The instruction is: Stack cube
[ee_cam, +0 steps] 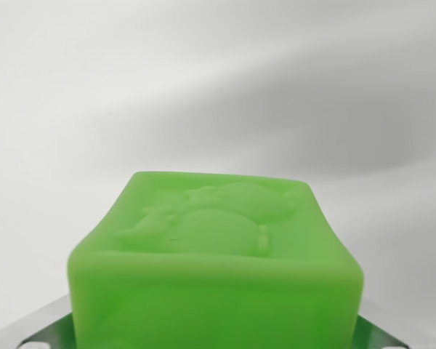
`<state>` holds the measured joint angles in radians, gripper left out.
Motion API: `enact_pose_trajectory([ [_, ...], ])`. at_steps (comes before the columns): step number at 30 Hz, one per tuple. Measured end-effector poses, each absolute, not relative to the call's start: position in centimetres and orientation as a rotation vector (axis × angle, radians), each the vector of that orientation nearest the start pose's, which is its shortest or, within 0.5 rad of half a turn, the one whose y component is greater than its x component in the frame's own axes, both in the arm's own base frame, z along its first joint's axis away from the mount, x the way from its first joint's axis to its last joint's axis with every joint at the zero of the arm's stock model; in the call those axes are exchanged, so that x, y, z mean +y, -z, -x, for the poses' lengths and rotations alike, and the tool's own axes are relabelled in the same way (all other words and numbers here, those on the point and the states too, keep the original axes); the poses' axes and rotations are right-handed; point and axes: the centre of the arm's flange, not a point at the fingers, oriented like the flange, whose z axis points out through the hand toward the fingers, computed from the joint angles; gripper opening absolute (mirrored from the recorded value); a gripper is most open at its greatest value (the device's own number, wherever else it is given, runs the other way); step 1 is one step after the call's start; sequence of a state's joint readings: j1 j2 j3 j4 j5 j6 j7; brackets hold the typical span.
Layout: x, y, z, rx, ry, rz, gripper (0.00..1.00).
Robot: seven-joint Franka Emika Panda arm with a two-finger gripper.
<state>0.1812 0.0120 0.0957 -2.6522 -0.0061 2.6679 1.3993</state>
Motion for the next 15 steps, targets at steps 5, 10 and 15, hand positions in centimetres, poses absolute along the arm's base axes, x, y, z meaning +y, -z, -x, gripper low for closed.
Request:
enact_pose_trajectory([
  [5, 10.7, -23.7, -41.3, 1.617, 0.005, 2.691, 0.0],
  [10, 9.8, -23.7, -41.7, 1.572, 0.006, 2.718, 0.0],
  [15, 9.0, -23.7, -42.1, 1.529, 0.006, 2.742, 0.0],
])
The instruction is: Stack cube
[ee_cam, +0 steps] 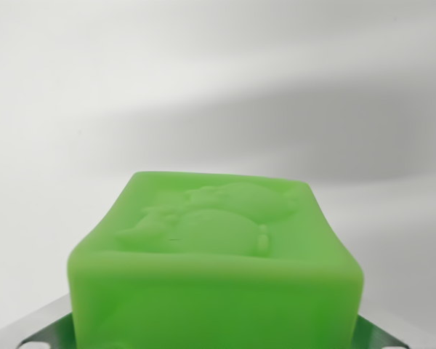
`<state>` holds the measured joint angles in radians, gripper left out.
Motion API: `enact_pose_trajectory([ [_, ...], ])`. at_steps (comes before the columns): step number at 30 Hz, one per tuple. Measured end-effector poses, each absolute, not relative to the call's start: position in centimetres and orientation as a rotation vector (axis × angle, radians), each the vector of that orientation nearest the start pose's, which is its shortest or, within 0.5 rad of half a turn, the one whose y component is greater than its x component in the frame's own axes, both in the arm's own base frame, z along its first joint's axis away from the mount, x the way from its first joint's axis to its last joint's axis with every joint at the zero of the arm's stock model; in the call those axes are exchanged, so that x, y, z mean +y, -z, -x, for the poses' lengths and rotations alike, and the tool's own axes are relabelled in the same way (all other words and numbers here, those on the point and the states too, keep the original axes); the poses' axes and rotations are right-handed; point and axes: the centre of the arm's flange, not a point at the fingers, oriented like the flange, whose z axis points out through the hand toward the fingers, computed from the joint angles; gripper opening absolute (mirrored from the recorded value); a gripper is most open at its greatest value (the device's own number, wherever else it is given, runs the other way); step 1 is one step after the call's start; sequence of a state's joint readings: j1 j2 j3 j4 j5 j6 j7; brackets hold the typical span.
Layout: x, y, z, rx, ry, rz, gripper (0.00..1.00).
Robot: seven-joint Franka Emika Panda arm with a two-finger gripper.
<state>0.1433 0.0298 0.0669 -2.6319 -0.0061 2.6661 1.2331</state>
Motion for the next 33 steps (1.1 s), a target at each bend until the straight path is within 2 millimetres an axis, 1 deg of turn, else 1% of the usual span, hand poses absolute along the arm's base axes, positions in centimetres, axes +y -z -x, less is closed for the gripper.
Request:
enact_pose_trajectory([
  [33, 3.3, -23.6, -45.0, 1.22, 0.006, 2.894, 0.0],
])
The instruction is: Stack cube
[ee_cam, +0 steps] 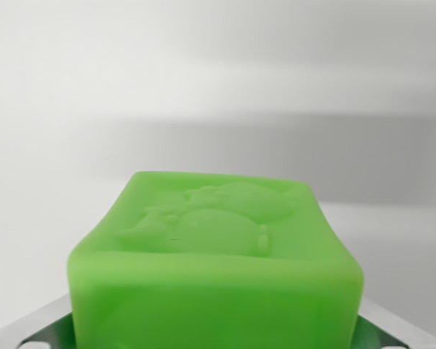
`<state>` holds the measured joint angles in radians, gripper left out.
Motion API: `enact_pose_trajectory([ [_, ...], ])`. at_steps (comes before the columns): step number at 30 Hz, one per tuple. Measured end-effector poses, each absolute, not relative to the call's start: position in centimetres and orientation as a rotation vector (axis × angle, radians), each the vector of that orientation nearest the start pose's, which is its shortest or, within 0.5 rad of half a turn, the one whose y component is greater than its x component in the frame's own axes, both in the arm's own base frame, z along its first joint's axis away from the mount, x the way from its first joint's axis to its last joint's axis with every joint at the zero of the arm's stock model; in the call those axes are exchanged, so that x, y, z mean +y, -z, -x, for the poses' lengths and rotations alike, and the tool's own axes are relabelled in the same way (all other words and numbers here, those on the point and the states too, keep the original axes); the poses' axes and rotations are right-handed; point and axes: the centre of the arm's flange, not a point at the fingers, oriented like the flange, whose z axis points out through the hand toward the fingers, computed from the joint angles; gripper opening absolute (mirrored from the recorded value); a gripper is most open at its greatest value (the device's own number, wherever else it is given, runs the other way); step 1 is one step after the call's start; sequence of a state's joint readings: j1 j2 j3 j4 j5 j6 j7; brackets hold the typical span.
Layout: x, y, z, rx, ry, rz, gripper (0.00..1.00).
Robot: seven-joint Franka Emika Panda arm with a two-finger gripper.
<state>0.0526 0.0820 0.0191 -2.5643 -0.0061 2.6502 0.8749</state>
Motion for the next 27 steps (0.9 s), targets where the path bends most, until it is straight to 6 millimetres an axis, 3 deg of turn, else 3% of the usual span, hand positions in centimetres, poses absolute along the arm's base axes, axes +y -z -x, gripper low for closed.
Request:
enact_pose_trajectory([
  [27, -1.6, -23.5, -47.5, 0.948, 0.006, 2.997, 0.0],
])
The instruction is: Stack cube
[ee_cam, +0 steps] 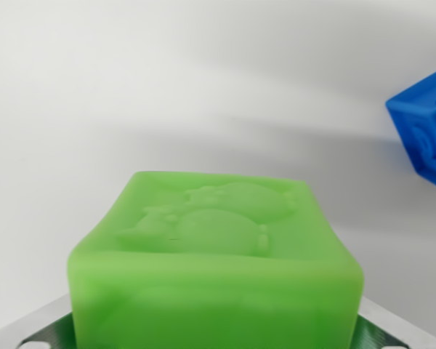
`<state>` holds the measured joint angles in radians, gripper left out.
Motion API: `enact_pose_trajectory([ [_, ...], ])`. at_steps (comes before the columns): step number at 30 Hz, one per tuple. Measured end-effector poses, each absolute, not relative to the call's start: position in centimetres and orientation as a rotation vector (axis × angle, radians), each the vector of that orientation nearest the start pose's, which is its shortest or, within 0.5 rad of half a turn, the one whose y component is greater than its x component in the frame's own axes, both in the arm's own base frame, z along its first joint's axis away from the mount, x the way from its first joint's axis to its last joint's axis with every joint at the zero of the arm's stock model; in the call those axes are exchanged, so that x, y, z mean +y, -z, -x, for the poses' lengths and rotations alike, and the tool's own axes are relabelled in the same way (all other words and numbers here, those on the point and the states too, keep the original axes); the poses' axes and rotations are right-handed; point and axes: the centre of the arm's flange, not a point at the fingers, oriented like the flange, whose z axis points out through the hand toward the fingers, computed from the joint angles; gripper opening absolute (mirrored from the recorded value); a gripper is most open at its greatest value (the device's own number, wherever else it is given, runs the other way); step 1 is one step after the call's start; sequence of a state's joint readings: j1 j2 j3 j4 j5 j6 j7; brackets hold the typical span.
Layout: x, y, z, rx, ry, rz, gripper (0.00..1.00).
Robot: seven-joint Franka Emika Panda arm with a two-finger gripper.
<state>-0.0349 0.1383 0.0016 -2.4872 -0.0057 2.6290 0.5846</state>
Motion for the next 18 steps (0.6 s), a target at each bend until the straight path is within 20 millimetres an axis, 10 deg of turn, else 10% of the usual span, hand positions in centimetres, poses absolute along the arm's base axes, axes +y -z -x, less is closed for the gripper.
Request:
enact_pose_trajectory([
  [18, -4.9, -23.3, -49.1, 0.758, 0.005, 3.051, 0.0],
])
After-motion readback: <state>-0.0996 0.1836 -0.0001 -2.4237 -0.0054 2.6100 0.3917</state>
